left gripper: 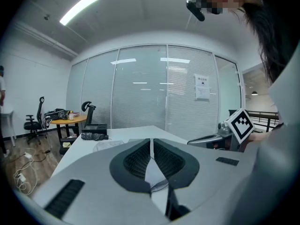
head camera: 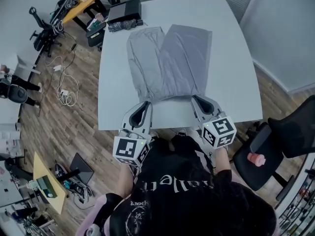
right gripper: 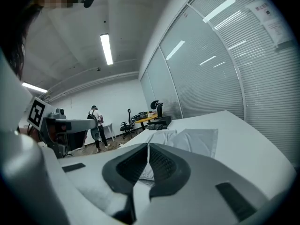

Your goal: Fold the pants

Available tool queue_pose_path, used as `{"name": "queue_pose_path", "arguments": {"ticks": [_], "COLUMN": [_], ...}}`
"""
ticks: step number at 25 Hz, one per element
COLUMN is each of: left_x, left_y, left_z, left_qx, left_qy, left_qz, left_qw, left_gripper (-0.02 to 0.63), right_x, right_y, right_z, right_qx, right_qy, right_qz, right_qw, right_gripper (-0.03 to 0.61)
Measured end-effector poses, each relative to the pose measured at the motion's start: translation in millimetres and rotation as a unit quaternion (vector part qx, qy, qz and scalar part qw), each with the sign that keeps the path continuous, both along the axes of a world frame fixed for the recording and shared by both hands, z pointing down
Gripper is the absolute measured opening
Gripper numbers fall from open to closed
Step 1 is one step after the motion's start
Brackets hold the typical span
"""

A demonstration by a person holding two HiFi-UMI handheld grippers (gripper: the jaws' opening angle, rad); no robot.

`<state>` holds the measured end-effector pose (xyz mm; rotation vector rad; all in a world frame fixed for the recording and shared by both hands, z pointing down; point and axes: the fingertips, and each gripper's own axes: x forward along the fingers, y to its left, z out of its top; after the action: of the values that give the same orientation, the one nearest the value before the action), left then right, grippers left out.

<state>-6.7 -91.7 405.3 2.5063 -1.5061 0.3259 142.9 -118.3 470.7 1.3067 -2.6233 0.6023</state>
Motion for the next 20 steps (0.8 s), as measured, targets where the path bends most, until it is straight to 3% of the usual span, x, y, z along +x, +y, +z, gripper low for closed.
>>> {"name": "queue_pose_path", "arguments": {"ticks": [7,14,17,20], "left_x": [-28,-61,-68,-76], "left_y": [-1,-10,-15,-19], "left_z": [20,61,83,108], "left_qx": [-0.021,-0.044,-0.064,-0.092], "left_qy": [-0.007,0.000,-0.004,-0.016], "left_qz": [-0.033,-0.050,-0.035,-0.021], "left_qw": [0.9992,0.9978,0.9973,0.9954], "left_gripper": [0.037,0.042,0.113,0.137], "right_x": [24,35,40,41], "right_y": [-11,-13,-18,-22], "right_z": [60,114,131,147], "right_qx": [-0.046,-0.092,-0.107,-0.119], "right_qy": [0.033,0.093,0.110,0.135], "right_qz": [0.009,-0.020,-0.029,-0.048], "right_qw": [0.998,0.991,0.988,0.982], "right_gripper": [0.028,0.029,0.038,0.109]}}
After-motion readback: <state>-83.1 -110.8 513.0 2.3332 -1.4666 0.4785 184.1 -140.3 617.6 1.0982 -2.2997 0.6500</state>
